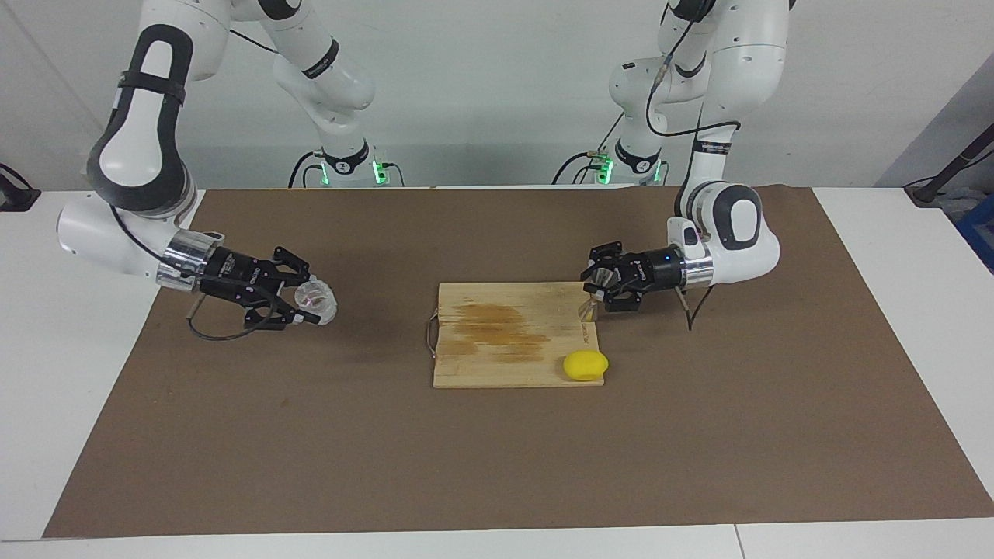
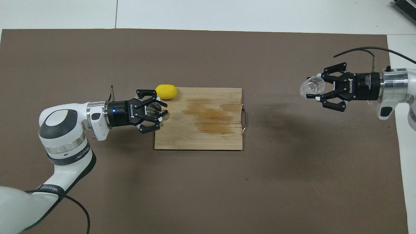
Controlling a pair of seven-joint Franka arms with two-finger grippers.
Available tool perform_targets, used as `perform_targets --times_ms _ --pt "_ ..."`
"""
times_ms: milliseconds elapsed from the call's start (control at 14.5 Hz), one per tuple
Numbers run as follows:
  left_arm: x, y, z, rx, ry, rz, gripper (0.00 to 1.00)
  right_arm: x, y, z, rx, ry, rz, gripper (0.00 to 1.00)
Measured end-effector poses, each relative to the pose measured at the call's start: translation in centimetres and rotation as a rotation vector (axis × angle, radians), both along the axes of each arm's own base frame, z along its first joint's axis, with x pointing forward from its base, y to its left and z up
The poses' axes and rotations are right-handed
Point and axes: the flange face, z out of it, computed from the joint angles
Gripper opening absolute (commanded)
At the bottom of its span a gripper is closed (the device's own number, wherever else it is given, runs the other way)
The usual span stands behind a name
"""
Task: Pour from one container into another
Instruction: 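Carry the metal cup with the left gripper over the cutting board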
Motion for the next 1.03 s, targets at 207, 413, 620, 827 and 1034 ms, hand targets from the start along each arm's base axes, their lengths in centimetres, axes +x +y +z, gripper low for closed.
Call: perform_targets --times_ms 207,413,620,827,1034 --pt "-0.9 -4.5 -0.1 0.002 0.016 0.025 0.24 -0.1 -0.1 0.0 -0.011 0.009 0.001 0.0" --pt "-2.2 -8.9 -0.4 0.013 0.046 0.074 0.27 0.0 -0.3 0.2 -0.022 0.044 -0.016 0.0" --pt "-3.7 -12.3 -0.6 0.021 0.074 0.109 0.26 0.2 -0.4 0.7 -0.042 0.08 -0.03 0.0" --pt "-4.6 -14.4 -0.6 0.019 0.083 0.152 0.26 0.3 -0.2 0.9 -0.044 0.071 -0.024 0.0" --pt "-5.7 -16.7 -0.4 0.033 0.085 0.182 0.25 0.4 0.8 1.0 -0.046 0.056 0.001 0.0"
